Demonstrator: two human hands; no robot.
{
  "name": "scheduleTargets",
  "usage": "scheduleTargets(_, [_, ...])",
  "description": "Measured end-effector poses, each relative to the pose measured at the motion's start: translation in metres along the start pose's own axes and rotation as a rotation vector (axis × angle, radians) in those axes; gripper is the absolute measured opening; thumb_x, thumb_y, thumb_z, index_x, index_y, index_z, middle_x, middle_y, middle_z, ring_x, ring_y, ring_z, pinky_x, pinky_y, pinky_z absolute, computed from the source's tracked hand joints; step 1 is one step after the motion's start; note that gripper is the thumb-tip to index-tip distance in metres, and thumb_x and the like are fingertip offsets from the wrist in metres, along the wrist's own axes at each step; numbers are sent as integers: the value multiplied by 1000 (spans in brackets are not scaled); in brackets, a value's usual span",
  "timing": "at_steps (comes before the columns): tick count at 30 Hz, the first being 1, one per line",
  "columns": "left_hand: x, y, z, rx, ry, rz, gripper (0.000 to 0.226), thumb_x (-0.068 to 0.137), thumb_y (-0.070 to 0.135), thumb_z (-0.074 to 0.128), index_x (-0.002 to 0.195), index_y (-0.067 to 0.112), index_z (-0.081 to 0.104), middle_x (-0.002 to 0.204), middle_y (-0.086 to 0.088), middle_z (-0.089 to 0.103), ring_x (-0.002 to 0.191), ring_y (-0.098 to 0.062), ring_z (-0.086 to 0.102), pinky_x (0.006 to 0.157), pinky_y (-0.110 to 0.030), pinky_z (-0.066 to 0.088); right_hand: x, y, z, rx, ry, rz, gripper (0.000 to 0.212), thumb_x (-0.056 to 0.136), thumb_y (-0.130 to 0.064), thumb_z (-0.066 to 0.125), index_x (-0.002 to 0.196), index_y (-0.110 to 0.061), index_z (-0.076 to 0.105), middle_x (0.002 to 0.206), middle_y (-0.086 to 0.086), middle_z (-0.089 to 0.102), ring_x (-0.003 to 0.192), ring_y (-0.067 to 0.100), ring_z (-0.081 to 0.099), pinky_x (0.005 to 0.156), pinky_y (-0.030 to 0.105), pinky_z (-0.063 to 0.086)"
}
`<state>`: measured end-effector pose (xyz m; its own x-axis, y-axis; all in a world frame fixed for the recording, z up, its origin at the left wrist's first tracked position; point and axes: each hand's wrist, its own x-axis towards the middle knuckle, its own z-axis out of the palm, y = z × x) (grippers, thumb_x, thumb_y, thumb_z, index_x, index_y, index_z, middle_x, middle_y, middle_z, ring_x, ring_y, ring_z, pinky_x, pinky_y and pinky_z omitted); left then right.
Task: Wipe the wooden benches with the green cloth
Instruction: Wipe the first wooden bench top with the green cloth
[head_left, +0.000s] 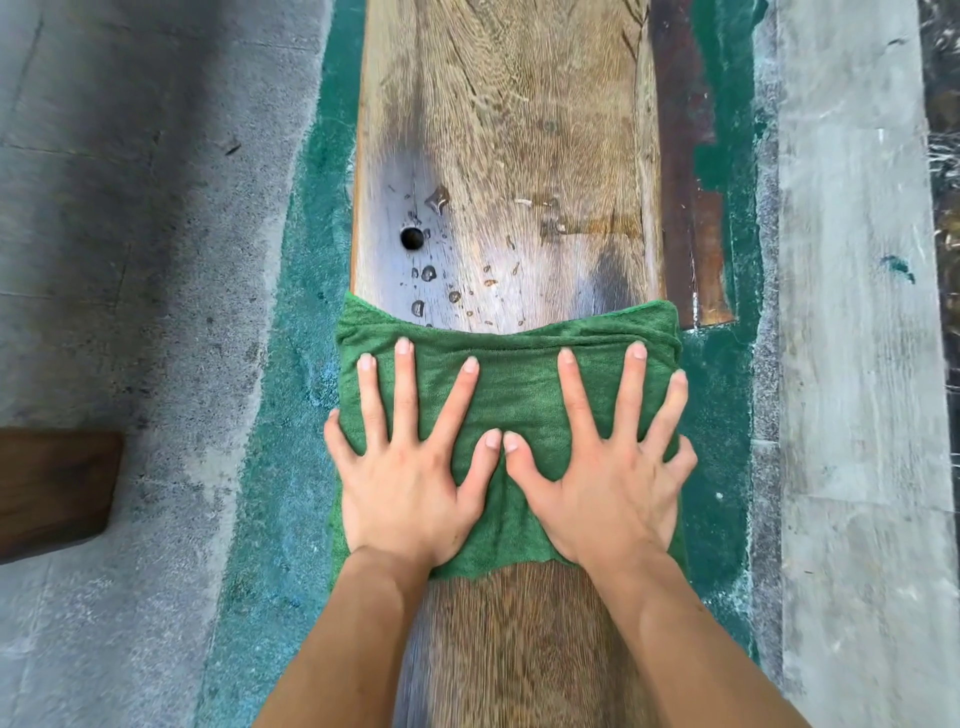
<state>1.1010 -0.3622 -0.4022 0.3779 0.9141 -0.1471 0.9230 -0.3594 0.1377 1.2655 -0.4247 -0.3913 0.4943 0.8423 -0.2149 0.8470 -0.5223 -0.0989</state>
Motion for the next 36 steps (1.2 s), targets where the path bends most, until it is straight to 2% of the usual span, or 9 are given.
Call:
scheduleTargets(5, [17,2,-3,-6,-21,1,70,100,71,27,164,50,9,176,-8,-3,161,-39,-1,112,-75,27,15,-1,-3,-3,-13,14,89,89,-89,16,166,-45,9,176,14,-2,156,54,7,98,73,39])
scheduleTargets(36, [136,0,-22,6,-12,1,71,99,72,27,164,50,9,176,-7,-2,161,-38,1,112,-72,28,137,-22,-25,15,27,11,93,86,-92,26,165,-47,10,176,13,-2,154,56,11,101,75,35])
